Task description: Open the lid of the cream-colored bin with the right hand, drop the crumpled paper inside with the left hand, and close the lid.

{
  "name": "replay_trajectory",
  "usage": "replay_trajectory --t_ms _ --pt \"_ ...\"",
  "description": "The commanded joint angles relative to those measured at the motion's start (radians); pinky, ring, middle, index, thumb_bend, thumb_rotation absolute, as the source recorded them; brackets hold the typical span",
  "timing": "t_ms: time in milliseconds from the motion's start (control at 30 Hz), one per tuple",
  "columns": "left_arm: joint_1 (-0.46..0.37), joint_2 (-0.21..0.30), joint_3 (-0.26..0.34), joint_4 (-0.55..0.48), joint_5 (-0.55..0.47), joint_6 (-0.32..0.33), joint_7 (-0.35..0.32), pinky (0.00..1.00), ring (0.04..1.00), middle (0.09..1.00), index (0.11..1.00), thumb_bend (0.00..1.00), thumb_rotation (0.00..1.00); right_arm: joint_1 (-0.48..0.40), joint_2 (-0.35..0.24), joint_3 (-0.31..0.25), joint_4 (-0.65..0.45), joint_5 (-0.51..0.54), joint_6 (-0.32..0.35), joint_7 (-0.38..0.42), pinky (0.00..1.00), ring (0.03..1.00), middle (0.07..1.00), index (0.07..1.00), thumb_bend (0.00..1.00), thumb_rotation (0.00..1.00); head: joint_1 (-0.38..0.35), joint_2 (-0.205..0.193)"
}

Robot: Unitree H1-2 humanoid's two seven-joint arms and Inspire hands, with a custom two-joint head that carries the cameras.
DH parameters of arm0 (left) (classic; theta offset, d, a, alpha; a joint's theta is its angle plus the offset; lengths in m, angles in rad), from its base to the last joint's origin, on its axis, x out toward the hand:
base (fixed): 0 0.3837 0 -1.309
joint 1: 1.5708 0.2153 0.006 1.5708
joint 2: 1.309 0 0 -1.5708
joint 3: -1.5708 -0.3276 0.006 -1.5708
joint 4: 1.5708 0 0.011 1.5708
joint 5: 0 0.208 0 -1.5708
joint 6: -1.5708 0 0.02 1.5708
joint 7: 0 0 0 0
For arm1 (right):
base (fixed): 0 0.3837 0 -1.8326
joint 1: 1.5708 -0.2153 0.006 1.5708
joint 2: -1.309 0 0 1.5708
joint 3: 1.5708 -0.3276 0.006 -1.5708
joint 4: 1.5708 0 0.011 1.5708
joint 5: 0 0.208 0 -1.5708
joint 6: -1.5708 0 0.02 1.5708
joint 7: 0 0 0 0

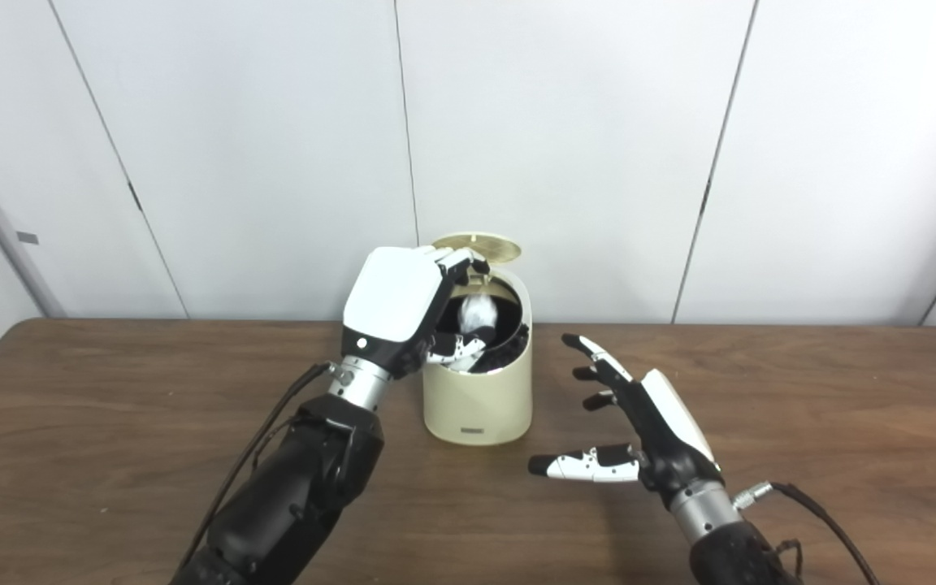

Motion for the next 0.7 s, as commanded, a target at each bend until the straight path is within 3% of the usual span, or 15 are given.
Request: replay_trajectory --t_ms 0,200,367,433,500,667 --pt "-0.033 0.003 0.002 -0.034 -0.005 -0.003 -0.001 0.5 0.578 0.6 0.676 0.95 0.26 -0.031 -0.008 -0.012 -0.035 0.01 -0.032 -0.014 0.68 0.839 0.937 0.903 0.74 0.25 0.0 0.002" --pt "-0.025 0.004 0.005 -0.055 -0.008 -0.005 -0.013 0.49 0.576 0.603 0.673 0.94 0.26 -0.03 -0.01 -0.013 -0.036 0.013 -0.033 -0.012 0.68 0.841 0.937 0.903 0.74 0.24 0.005 0.005" --pt "-0.013 0.004 0.015 -0.076 -0.023 -0.018 0.006 0.47 0.55 0.585 0.651 0.91 0.18 -0.029 -0.009 -0.013 -0.032 0.014 -0.039 -0.014 0.67 0.838 0.936 0.904 0.75 0.24 0.008 0.004" --pt "0.003 0.001 0.031 -0.102 -0.059 -0.032 0.009 0.46 0.526 0.557 0.628 0.83 0.14 -0.03 -0.008 -0.014 -0.03 0.014 -0.038 -0.015 0.68 0.845 0.94 0.907 0.75 0.25 0.008 0.003" --pt "0.029 -0.01 0.063 -0.133 -0.12 -0.057 0.02 0.42 0.481 0.478 0.571 0.59 0.03 -0.032 -0.008 -0.014 -0.025 0.012 -0.041 -0.019 0.69 0.847 0.94 0.908 0.75 0.26 0.011 0.0" --pt "0.12 -0.026 0.153 -0.226 -0.312 -0.128 -0.015 0.41 0.484 0.473 0.52 0.52 0.0 -0.046 -0.007 -0.017 -0.015 0.001 -0.051 -0.031 0.7 0.842 0.933 0.902 0.75 0.32 0.016 -0.01"
